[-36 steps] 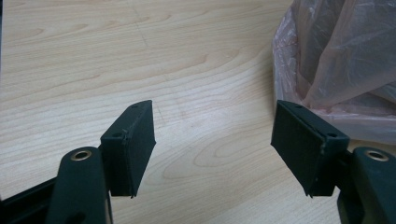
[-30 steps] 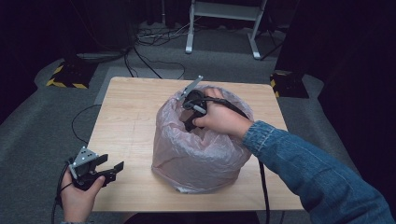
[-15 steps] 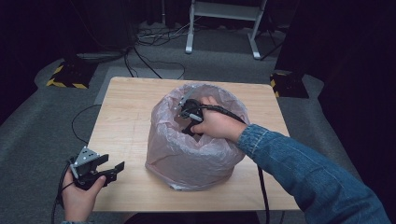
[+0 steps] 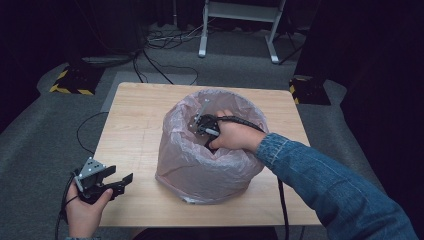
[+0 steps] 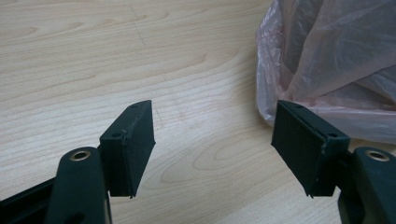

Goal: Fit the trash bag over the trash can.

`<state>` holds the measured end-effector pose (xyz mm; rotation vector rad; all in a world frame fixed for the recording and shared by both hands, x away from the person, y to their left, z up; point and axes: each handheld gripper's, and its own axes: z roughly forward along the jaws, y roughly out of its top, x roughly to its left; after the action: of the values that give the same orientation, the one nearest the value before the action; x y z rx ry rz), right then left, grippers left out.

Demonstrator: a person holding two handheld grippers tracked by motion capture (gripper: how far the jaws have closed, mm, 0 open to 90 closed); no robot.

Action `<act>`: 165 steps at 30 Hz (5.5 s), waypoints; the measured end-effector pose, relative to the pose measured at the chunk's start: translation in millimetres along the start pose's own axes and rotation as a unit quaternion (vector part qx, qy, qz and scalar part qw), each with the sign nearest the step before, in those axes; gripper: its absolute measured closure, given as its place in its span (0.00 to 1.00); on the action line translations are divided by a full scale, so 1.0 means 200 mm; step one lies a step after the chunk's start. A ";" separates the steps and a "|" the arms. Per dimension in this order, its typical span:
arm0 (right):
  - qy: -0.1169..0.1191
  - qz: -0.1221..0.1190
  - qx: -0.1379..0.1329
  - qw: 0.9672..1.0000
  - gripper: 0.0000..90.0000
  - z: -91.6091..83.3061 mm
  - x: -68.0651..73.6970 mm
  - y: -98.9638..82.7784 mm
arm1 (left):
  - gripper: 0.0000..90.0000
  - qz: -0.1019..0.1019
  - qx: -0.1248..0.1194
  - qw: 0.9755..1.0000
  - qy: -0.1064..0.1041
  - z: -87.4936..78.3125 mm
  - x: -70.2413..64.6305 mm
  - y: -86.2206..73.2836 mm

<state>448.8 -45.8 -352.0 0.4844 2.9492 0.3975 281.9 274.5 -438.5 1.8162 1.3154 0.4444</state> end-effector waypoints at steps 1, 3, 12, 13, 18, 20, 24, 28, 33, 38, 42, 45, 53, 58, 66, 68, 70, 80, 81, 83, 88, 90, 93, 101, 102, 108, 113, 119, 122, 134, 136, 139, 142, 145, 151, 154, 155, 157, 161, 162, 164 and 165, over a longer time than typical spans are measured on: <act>0.001 -0.002 0.010 1.000 0.25 0.01 0.00 -0.01 | 0.33 0.001 -0.001 1.000 0.000 0.00 0.00 0.00; 0.004 -0.013 0.025 1.000 0.25 0.02 0.00 -0.03 | 0.33 0.001 0.001 1.000 -0.001 0.01 0.00 0.00; 0.009 -0.006 -0.011 1.000 0.25 -0.02 -0.01 -0.02 | 0.33 0.000 0.001 1.000 -0.002 0.01 -0.01 0.00; 0.009 -0.003 -0.019 1.000 0.26 -0.03 -0.01 -0.01 | 0.33 0.001 0.001 1.000 -0.002 0.01 -0.01 0.00; 0.017 0.008 -0.060 0.998 0.26 -0.09 -0.02 0.02 | 0.33 0.002 0.001 1.000 -0.002 0.01 -0.01 0.00; 0.022 0.004 -0.076 0.997 0.26 -0.12 -0.02 0.03 | 0.33 0.002 0.001 1.000 -0.003 0.01 0.00 0.00; 0.045 -0.035 -0.089 0.994 0.26 -0.17 0.03 0.05 | 0.33 0.002 0.001 1.000 -0.003 0.02 -0.01 0.00; 0.081 -0.093 -0.064 0.990 0.28 -0.17 0.10 0.04 | 0.33 0.003 0.002 1.000 -0.004 0.02 -0.01 0.00; 0.147 -0.152 -0.039 0.977 0.34 -0.15 0.21 0.02 | 0.33 0.002 0.002 1.000 -0.004 0.02 -0.01 0.00; 0.082 -0.084 -0.057 0.991 0.29 -0.16 0.13 0.04 | 0.33 0.002 0.002 1.000 -0.005 0.02 -0.01 0.00; 0.016 -0.010 -0.090 0.996 0.29 -0.20 -0.01 0.05 | 0.33 0.001 0.002 1.000 -0.004 0.02 0.00 0.00; -0.021 0.038 -0.111 0.993 0.29 -0.22 -0.11 0.03 | 0.33 0.002 0.004 1.000 -0.004 0.03 0.00 0.00; -0.030 0.072 -0.110 0.991 0.30 -0.22 -0.16 0.01 | 0.33 0.002 0.004 1.000 -0.003 0.03 0.00 0.00; 0.007 0.037 -0.127 0.991 0.33 -0.27 -0.09 0.05 | 0.33 0.001 0.004 1.000 -0.004 0.03 0.00 0.00; -0.006 0.042 -0.220 0.974 0.38 -0.33 -0.12 0.11 | 0.33 0.001 0.002 1.000 -0.004 0.02 0.00 0.00; -0.010 0.042 -0.232 0.972 0.35 -0.30 -0.14 0.10 | 0.33 0.001 0.002 1.000 -0.004 0.02 0.00 0.00; -0.012 0.046 -0.226 0.973 0.32 -0.28 -0.14 0.10 | 0.33 0.001 0.001 1.000 -0.004 0.02 0.00 0.00; 0.035 0.013 -0.246 0.969 0.34 -0.46 -0.10 0.06 | 0.33 0.003 0.005 1.000 -0.006 0.03 0.00 0.00; 0.034 0.006 -0.254 0.966 0.34 -0.48 -0.09 0.06 | 0.33 0.003 0.006 1.000 -0.006 0.04 0.00 0.00; 0.021 0.012 -0.251 0.968 0.36 -0.52 -0.08 0.04 | 0.33 0.004 0.005 1.000 -0.007 0.04 -0.01 0.01; 0.008 0.024 -0.215 0.976 0.40 -0.63 -0.08 0.00 | 0.33 0.006 0.005 1.000 -0.009 0.05 -0.01 0.01; -0.004 0.020 -0.237 0.971 0.37 -0.68 -0.08 -0.01 | 0.33 0.006 0.005 1.000 -0.011 0.06 -0.02 0.02; -0.016 0.012 -0.276 0.961 0.34 -0.73 -0.08 -0.04 | 0.33 0.009 0.006 1.000 -0.014 0.07 -0.02 0.03; -0.033 0.017 -0.316 0.948 0.32 -0.84 -0.09 -0.20 | 0.33 0.010 0.007 1.000 -0.020 0.11 -0.01 0.05; -0.036 0.019 -0.319 0.947 0.32 -0.85 -0.09 -0.22 | 0.33 0.010 0.008 1.000 -0.020 0.11 -0.01 0.05; -0.054 0.041 -0.337 0.939 0.31 -0.93 -0.13 -0.37 | 0.32 0.013 0.011 1.000 -0.019 0.12 -0.02 0.05; -0.064 0.057 -0.339 0.937 0.31 -0.96 -0.17 -0.48 | 0.32 0.011 0.010 1.000 -0.017 0.12 -0.02 0.04; -0.074 0.076 -0.351 0.930 0.30 -1.00 -0.21 -0.60 | 0.32 0.011 0.009 1.000 -0.014 0.11 -0.01 0.04; -0.080 0.085 -0.354 0.928 0.30 -1.02 -0.23 -0.65 | 0.32 0.014 0.007 1.000 -0.012 0.11 -0.01 0.04; -0.095 0.117 -0.348 0.925 0.30 -0.97 -0.28 -0.83 | 0.31 0.016 0.004 1.000 -0.008 0.09 -0.02 0.03; -0.098 0.121 -0.347 0.925 0.30 -0.96 -0.29 -0.86 | 0.31 0.015 0.004 1.000 -0.008 0.09 -0.02 0.03; -0.103 0.128 -0.346 0.924 0.30 -0.95 -0.30 -0.90 | 0.31 0.018 0.006 1.000 -0.009 0.09 -0.02 0.03; -0.111 0.134 -0.342 0.924 0.30 -0.93 -0.30 -0.94 | 0.31 0.018 0.007 1.000 -0.007 0.10 -0.02 0.03; -0.117 0.142 -0.339 0.923 0.30 -0.91 -0.29 -0.97 | 0.31 0.018 0.006 1.000 -0.006 0.09 -0.02 0.03; -0.127 0.157 -0.332 0.921 0.30 -0.87 -0.29 -1.05 | 0.31 0.017 0.010 1.000 -0.003 0.10 -0.02 0.03; -0.133 0.161 -0.328 0.921 0.30 -0.84 -0.29 -1.09 | 0.31 0.018 0.010 1.000 -0.001 0.10 -0.02 0.02; -0.134 0.163 -0.327 0.921 0.30 -0.84 -0.29 -1.11 | 0.31 0.019 0.011 1.000 0.000 0.10 -0.02 0.02; -0.135 0.168 -0.326 0.920 0.30 -0.82 -0.29 -1.13 | 0.31 0.021 0.013 1.000 0.001 0.10 -0.01 0.02; -0.137 0.178 -0.324 0.919 0.30 -0.79 -0.30 -1.19 | 0.31 0.023 0.017 1.000 0.007 0.10 -0.01 0.02; -0.137 0.181 -0.323 0.919 0.30 -0.79 -0.30 -1.20 | 0.31 0.023 0.017 1.000 0.008 0.10 -0.01 0.02; -0.137 0.185 -0.322 0.918 0.29 -0.77 -0.30 -1.23 | 0.31 0.022 0.015 1.000 0.009 0.10 -0.01 0.01; -0.138 0.187 -0.321 0.918 0.29 -0.76 -0.30 -1.24 | 0.31 0.021 0.014 1.000 0.008 0.11 -0.01 0.01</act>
<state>405.9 -327.9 -270.9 0.9075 2.2549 1.1723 297.4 264.1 -449.0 1.8692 1.3026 0.4670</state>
